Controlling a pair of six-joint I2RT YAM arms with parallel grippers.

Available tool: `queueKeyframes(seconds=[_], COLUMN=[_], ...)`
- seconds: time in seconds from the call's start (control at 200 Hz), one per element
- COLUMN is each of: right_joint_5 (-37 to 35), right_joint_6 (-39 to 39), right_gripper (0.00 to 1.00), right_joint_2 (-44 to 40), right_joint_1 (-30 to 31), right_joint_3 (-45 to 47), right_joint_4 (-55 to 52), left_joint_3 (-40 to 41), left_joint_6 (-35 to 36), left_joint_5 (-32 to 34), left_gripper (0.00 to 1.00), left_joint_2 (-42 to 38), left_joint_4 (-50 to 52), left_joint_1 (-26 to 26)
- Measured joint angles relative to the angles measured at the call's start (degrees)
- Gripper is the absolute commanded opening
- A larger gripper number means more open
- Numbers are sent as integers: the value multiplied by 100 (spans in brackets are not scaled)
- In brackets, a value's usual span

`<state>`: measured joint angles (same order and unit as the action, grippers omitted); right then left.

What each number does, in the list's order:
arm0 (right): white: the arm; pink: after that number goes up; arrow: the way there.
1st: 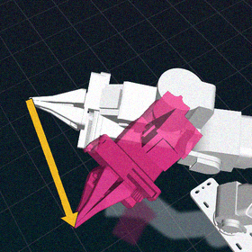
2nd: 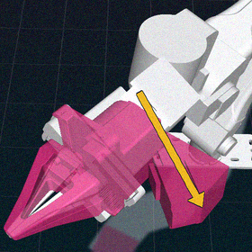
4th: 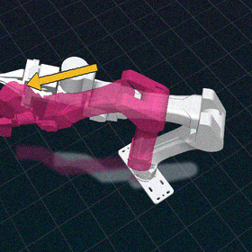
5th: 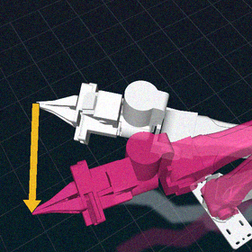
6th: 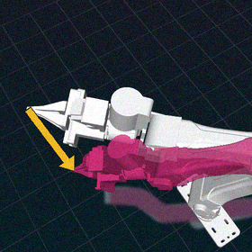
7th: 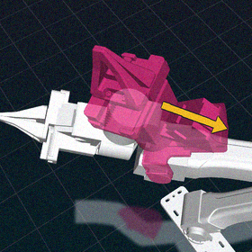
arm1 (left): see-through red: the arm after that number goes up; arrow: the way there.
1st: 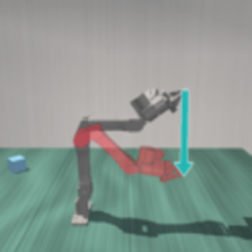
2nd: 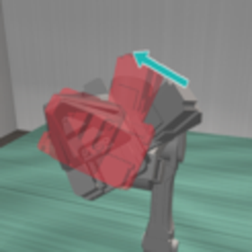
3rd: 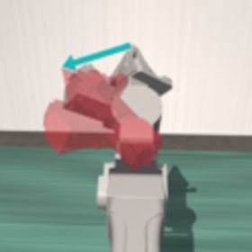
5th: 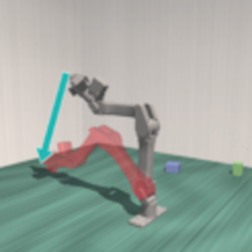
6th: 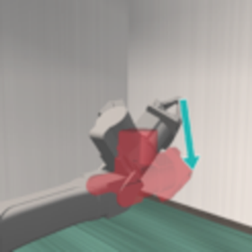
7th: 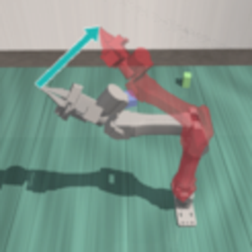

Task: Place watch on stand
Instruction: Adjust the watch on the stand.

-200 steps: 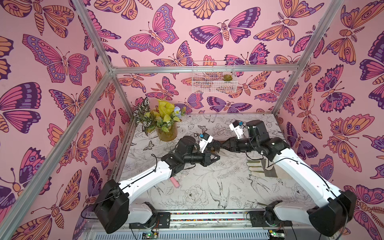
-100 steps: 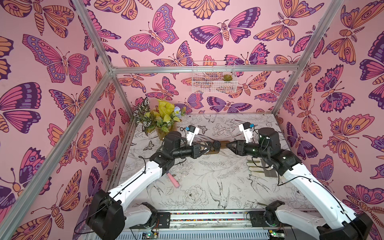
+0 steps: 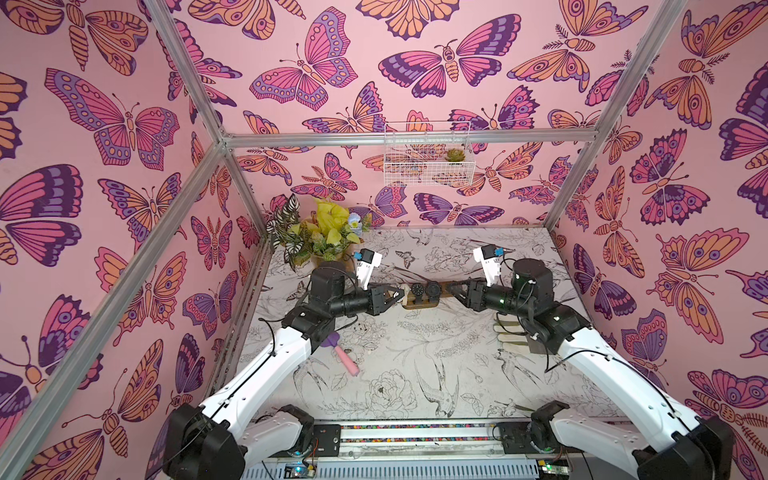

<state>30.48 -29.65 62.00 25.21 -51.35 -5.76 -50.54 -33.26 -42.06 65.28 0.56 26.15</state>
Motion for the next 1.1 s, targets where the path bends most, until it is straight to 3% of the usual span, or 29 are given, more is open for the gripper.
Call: queueKeyframes(seconds=[0.08, 0.21, 0.285, 0.756, 1.097], right_joint_5=[0, -214, -413, -2090, -2555], right_joint_6=[-15, -4, -15, 675, 787], right_gripper=[31, 7, 0, 0, 0], right_joint_2=[221, 798, 1246, 3635, 4142], right_joint_1=[-2, 0, 28, 778, 793], right_joint_3=[-9, -133, -289, -2229, -2400], right_joint_4=[111, 68, -4, -1034, -1504], left_joint_3=[-2, -7, -9, -11, -11], left_joint_6=[2, 24, 42, 90, 92], left_joint_5=[-39, -55, -59, -151, -175], left_gripper=[0, 0, 0, 0, 0], left_joint_2=[2, 37, 59, 195, 234], left_joint_4=[61, 107, 118, 122, 125], left_joint_1=[0, 0, 0, -66, -114])
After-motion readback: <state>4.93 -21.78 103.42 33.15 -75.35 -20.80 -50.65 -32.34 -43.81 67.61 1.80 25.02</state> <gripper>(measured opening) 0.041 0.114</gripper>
